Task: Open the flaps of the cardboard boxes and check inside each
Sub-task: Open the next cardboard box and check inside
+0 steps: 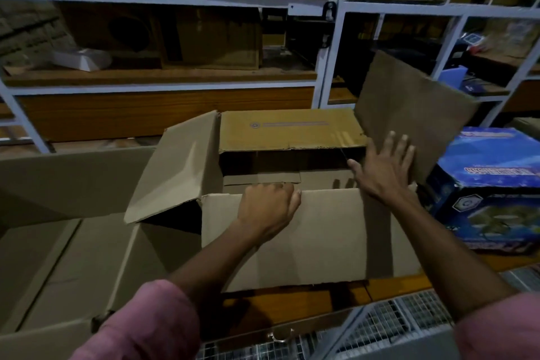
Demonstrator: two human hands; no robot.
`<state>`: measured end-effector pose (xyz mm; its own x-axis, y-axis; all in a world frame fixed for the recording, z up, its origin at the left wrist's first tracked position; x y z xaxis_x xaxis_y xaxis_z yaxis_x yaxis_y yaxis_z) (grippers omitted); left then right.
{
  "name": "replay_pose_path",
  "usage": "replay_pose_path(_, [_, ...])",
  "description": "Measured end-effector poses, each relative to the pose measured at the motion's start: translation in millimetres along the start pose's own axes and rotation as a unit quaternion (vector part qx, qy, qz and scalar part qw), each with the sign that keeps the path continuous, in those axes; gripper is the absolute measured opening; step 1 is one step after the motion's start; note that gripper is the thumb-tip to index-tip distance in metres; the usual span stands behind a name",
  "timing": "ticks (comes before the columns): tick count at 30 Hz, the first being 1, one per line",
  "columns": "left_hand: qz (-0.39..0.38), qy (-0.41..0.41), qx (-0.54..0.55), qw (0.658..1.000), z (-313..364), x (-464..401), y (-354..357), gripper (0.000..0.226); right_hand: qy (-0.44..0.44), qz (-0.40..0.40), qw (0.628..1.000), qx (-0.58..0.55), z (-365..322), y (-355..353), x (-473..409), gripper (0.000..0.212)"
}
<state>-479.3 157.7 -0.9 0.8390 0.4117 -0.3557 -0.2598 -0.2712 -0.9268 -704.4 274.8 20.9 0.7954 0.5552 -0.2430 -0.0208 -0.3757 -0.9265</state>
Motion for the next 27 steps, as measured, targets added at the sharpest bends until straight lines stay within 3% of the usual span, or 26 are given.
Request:
replay_pose_path(4, [0.010, 0.001, -0.006, 1.000, 2.9, -2.6, 1.2, 0.046, 0.047, -0.068, 0.996, -0.020, 26.8, 20.8, -6.2, 0.070])
replay_pose_path(9, [0.019, 0.006, -0.016, 1.000, 1.1, -1.5, 4.4, 0.045, 0.048, -0.066, 0.996, 0.020, 19.7, 19.4, -8.0, 0.057])
replay_pose_path(12, [0.010, 0.022, -0.021, 0.999, 0.9, -1.0, 5.9, 0.047, -0.016, -0.020, 0.996, -0.082, 0.5, 8.0, 0.2, 0.041])
replay_pose_path(14, [0.004, 0.030, -0.024, 0.999, 1.3, -0.7, 6.0, 0.047, -0.071, -0.050, 0.982, -0.166, -20.2, 9.2, 19.2, 0.036])
replay_pose_path(18, [-0.018, 0.038, -0.008, 0.999, 2.8, -0.4, 8.1, 0.046, -0.160, -0.091, 0.969, -0.163, -61.4, 14.5, 65.5, 0.040])
replay_pose_path(22, [-0.027, 0.047, 0.011, 0.998, 4.9, 5.3, 6.0, 0.044, -0.215, -0.138, 0.955, -0.152, -83.7, 19.2, 92.2, 0.030])
replay_pose_path(27, [-0.049, 0.062, 0.011, 0.997, 10.6, 20.3, -1.1, 0.040, -0.215, -0.147, 0.948, -0.185, -79.1, 18.3, 108.5, 0.023])
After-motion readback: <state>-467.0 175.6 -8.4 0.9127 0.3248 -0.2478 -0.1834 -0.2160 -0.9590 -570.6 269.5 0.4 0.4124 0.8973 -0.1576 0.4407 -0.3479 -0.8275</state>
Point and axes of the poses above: each hand's wrist, its own x-axis away from the middle knuckle, its own y-axis out of the palm, z = x × y, the point moved 10 cm from there along -x, towards the middle knuckle, and after that the axes turned 13 degrees about -x, right-handed, at the moved point
